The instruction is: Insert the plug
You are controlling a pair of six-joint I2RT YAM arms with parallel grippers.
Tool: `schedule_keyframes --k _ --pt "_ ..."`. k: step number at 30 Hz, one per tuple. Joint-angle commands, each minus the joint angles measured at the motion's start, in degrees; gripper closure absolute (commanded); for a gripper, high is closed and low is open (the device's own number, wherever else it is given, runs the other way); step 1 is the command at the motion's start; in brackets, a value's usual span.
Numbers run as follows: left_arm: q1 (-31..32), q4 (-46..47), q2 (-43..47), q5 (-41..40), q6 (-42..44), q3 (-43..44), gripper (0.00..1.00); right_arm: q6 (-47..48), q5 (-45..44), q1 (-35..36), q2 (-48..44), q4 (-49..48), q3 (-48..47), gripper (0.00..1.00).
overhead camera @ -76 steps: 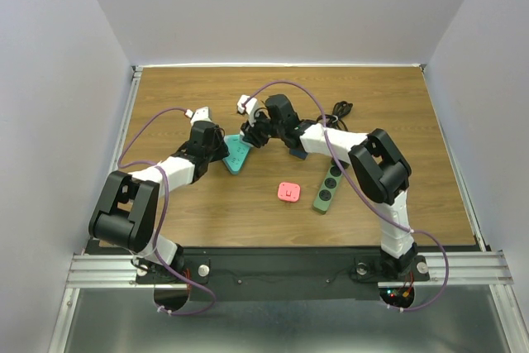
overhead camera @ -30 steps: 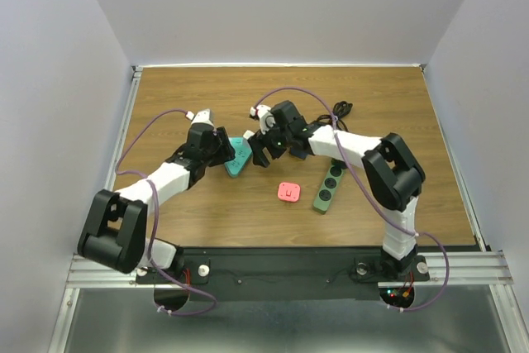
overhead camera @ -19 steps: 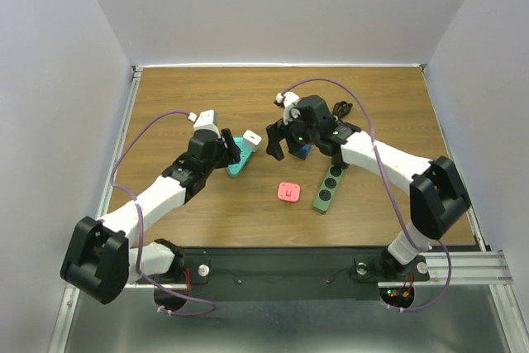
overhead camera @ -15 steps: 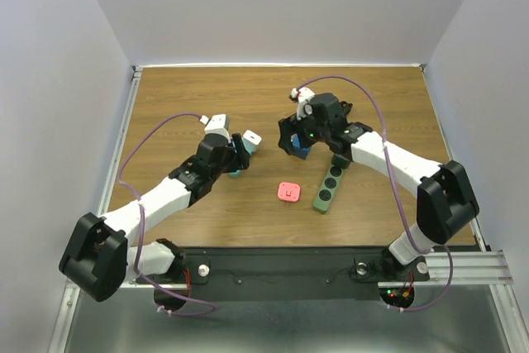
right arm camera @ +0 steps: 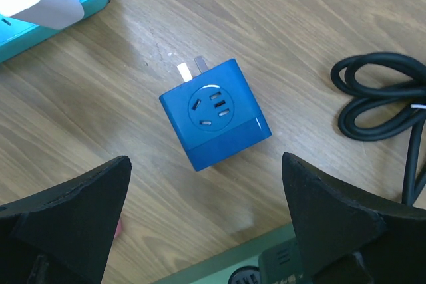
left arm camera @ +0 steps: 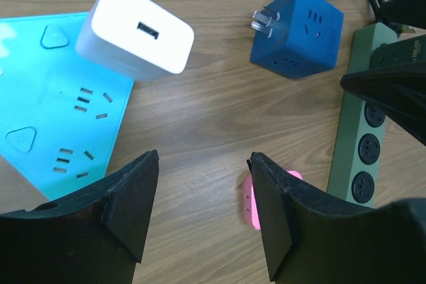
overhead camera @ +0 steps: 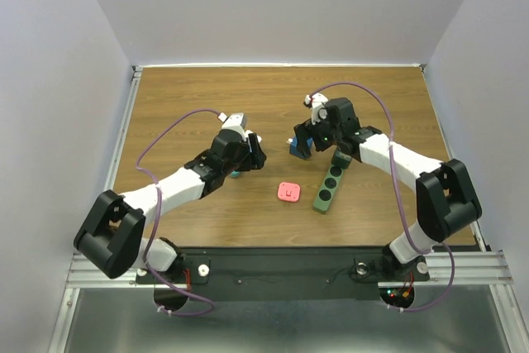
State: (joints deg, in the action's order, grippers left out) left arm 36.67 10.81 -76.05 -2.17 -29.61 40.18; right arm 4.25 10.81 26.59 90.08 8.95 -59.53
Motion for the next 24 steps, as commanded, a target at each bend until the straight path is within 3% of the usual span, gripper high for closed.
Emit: schedule_keyframes --k 1,24 --pt "0.25 2.81 -1.55 1.64 1.04 2.97 0.32 3.21 3.69 -0.66 2.28 -5.25 -0.41 0.01" --pt "0.25 2.20 -2.61 4.37 8.94 4.47 0.32 9.90 7.74 -1.63 10.02 -13.26 0.03 0.04"
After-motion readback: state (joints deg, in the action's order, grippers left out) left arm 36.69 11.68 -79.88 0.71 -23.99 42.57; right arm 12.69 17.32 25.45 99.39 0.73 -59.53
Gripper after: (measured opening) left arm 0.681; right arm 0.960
